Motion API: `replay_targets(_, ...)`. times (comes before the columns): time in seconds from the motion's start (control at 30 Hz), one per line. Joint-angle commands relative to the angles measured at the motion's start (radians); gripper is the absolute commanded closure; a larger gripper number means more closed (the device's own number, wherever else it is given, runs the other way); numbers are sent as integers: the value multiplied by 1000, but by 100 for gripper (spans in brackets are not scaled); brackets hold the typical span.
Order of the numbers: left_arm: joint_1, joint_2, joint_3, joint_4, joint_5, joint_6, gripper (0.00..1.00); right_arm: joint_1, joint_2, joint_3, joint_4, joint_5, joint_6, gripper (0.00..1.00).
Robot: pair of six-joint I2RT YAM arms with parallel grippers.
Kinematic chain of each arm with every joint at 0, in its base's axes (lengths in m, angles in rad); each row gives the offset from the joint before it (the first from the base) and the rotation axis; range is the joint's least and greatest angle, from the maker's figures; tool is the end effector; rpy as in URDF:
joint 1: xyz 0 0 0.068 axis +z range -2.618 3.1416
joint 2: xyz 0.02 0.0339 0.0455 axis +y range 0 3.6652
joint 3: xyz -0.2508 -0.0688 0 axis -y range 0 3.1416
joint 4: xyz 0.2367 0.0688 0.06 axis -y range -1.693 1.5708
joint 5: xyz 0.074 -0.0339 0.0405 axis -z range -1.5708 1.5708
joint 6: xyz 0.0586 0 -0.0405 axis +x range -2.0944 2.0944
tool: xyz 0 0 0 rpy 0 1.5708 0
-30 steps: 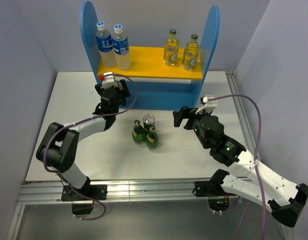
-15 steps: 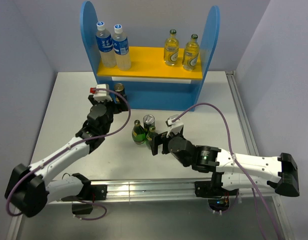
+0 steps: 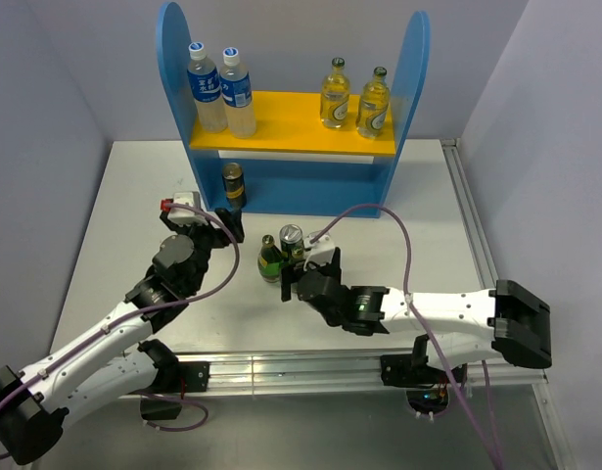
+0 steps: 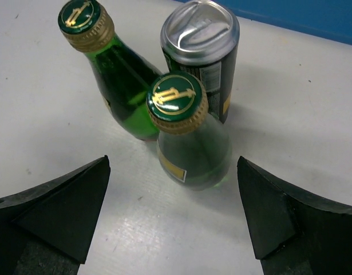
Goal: Place and organize the beverage onto the shelf
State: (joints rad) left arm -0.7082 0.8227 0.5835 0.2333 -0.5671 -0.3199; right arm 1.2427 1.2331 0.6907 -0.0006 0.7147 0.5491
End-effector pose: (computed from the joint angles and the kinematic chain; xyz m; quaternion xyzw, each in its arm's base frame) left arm 0.1853 -0.1172 0.2988 -0.0622 0.7061 -0.1601 0.6869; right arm 0.1240 0.2450 0.2182 -0.1156 0.8257 0.1692 0.5256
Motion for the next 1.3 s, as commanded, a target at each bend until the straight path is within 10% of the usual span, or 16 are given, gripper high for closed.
replay_targets(0.0, -17, -5, -8, -5, -30, -11, 1, -28, 37, 56, 135, 88, -35, 2)
replay_targets(0.33, -22, 6, -19, 6, -20, -11, 1, -158, 100, 47, 267, 71, -103, 26)
replay_targets(0.67, -22, 9, -30, 17, -27, -10, 1, -180, 72, 41, 218, 46, -97, 98)
replay_targets(1.27, -22, -14, -62, 40, -16, -15, 1, -486, -18, 136, 254, 140, -195, 100)
